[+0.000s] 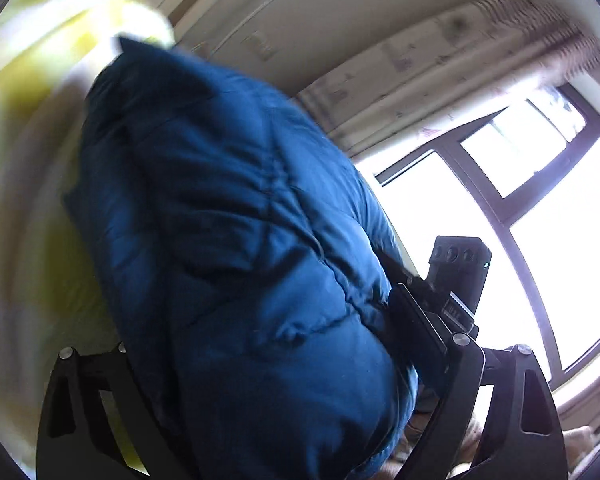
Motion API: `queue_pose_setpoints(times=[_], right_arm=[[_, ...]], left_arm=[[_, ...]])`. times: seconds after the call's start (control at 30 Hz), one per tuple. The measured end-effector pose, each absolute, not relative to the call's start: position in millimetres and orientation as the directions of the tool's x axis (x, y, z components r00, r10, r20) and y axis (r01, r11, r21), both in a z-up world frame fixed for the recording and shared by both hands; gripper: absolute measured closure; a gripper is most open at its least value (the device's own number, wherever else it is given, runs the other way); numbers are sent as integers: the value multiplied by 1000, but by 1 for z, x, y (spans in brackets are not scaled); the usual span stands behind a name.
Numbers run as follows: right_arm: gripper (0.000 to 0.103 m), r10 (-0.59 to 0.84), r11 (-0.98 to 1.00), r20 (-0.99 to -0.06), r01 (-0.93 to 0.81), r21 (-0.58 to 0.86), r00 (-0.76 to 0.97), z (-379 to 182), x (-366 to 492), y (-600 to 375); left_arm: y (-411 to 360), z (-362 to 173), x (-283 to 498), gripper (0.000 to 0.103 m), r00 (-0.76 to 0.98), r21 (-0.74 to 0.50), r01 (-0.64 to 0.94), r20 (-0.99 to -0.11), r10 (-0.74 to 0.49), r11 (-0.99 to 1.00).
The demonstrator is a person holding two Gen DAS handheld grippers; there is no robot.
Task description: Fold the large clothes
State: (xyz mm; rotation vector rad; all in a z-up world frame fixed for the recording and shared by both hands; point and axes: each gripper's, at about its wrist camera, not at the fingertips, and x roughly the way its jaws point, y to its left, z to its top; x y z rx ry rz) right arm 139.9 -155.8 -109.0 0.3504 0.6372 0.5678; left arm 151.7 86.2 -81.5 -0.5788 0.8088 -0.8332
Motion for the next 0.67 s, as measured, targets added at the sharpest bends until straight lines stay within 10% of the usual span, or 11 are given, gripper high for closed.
queue_pose_setpoints(times=[0.3, 0.43, 0.5, 0.67], right_arm=[[44, 421, 861, -276, -285, 422, 864, -51, 175, -271], [36, 344, 878, -389, -146, 456, 855, -84, 217, -324], [25, 274, 896, -588, 20, 443, 761, -124, 251, -337], [16, 259, 888, -548, 28, 459, 795, -132, 235, -348]], left_arm=[[-29, -10, 280, 20, 399, -595, 590, -374, -837, 546], [-77, -46, 343, 20, 367, -586, 514, -510, -778, 627], [-97, -91, 360, 13, 327, -554, 420, -646, -690, 719], [-85, -106, 348, 7, 374, -612, 396, -573, -729, 684]])
